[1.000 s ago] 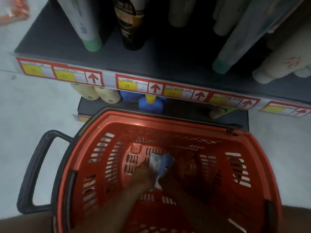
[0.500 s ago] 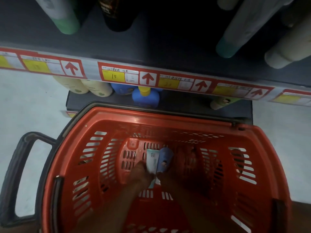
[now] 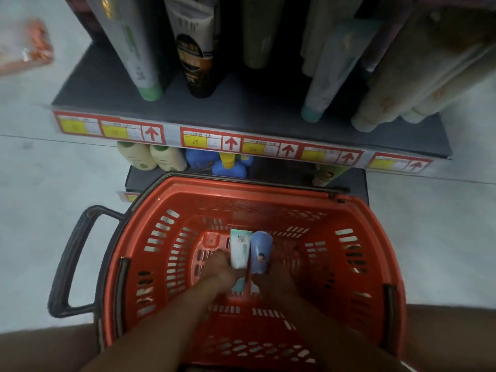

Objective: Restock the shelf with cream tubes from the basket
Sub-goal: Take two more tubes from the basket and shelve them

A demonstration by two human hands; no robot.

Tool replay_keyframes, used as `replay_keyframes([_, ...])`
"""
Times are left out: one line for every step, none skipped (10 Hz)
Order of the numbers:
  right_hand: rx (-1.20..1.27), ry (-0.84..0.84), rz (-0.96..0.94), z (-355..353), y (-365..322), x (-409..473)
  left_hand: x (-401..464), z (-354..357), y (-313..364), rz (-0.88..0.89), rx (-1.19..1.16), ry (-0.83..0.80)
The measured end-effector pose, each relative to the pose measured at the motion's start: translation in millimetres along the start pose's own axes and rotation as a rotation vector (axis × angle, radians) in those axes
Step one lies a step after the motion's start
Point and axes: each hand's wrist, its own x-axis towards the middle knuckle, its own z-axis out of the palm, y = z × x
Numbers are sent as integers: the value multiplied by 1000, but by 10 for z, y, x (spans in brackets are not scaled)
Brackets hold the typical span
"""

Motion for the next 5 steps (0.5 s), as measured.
replay_keyframes([-31,58,0,-317,-415,-428,-217,-120,86,31,17,54])
replay_keyframes([-136,110,-37,-435,-449,-523,-447,-229,160,96,-15,90])
replay_keyframes([-153,166,-64,-588,-589,-671,-691,-328,242,146,-62,124])
replay_keyframes([-151,190,-118,-766,-692,-810,-903,-421,345,196,-90,187])
replay_keyframes([-123,218,-163,-972,-878,-984,-1121,-536,500,245,-137,233])
